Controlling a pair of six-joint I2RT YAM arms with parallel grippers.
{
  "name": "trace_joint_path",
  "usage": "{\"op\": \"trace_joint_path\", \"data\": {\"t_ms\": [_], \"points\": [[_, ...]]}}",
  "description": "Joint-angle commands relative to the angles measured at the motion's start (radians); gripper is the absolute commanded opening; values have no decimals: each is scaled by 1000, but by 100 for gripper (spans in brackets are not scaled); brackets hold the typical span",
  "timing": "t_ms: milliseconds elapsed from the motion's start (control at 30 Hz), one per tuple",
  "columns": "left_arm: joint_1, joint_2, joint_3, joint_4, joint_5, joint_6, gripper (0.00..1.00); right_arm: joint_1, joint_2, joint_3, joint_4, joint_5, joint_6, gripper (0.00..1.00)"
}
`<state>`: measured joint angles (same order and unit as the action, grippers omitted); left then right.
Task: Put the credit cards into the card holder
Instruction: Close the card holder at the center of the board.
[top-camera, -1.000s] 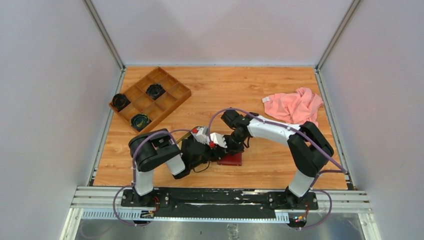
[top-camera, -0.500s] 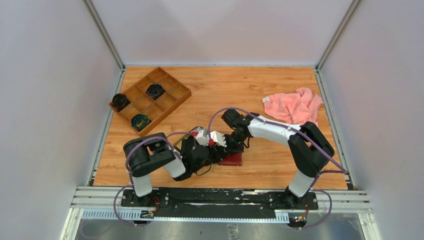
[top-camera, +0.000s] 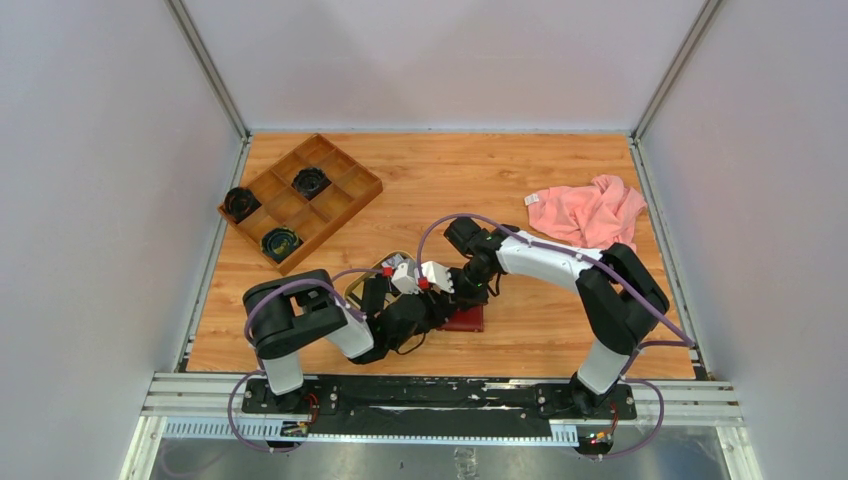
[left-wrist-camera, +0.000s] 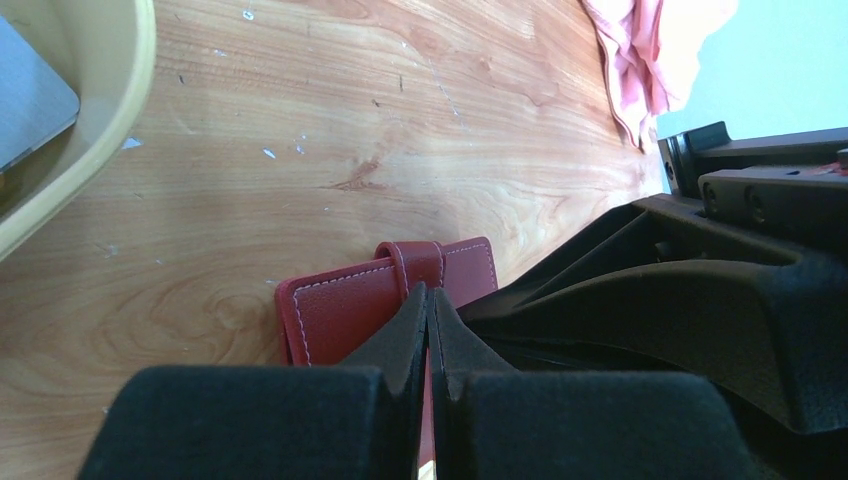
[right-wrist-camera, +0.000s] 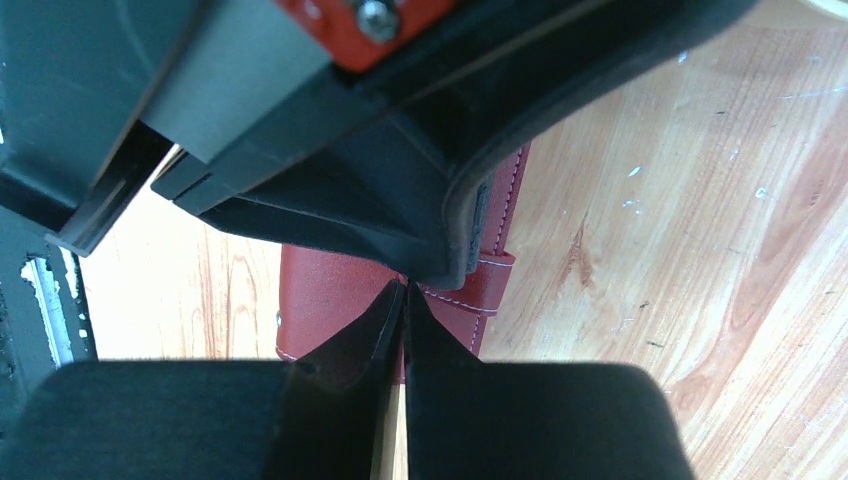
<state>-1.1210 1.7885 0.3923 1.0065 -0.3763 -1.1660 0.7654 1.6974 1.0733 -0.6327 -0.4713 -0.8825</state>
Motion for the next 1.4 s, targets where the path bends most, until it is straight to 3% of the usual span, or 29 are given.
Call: {"op": "trace_joint_path", "data": {"t_ms": [0,700,1167,1367], "points": [[-78,47,8,-324,141,110,0,29,72,-3,2,36,-28,5],[-92,47,26,-365,121,112,0,103,137,53,-28,28,45,5],[-92,22,7,-359,107,115,0,189,280,91,-41,87,153,1],[-92,4,-4,-359,88,115,0,235,341,107,-49,199,185,1]]}}
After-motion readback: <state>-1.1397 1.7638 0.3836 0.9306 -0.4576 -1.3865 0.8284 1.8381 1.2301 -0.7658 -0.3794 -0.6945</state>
